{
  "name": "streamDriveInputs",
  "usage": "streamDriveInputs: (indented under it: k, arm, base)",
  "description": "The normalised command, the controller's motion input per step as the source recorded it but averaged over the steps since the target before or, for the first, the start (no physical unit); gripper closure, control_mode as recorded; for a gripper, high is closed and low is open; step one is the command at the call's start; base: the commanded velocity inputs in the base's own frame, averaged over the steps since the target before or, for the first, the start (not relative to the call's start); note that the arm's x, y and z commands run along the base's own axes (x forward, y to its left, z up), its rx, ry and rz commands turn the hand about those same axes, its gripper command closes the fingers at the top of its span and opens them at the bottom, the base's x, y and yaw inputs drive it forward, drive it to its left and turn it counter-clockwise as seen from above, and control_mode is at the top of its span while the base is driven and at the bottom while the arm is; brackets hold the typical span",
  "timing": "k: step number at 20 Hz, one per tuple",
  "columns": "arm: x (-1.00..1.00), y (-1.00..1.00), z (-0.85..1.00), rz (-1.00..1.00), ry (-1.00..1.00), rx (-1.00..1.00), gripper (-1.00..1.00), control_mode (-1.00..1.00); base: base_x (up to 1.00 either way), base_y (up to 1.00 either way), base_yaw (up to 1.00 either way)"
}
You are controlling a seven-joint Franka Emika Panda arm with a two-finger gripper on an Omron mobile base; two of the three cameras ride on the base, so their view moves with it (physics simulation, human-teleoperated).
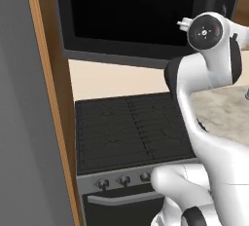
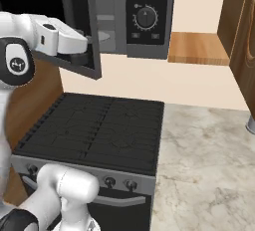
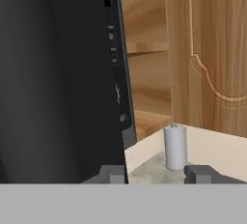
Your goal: Close the microwave door.
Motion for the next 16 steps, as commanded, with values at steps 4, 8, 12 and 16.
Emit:
streamDriveInputs:
  k: [4,8,12,16]
  arm:
    - [1.00,0.00,0.23,0.00,0.04,0.01,-1.00,-1.00]
    - [1.00,0.04,0.01,-0.03,0.00,0.00,-1.00,-1.00]
    - [1.00,0.18,0.01,-0.13,0.00,0.00,-1.00,-1.00]
    - [1.00,0.19,0.02,-0.13,0.00,0.00,-1.00,-1.00]
  base:
    - [0.00,0.00,0.00]
    - [0.00,0.00,0.00]
    - [0.00,0.00,0.00]
    - [0.00,0.00,0.00]
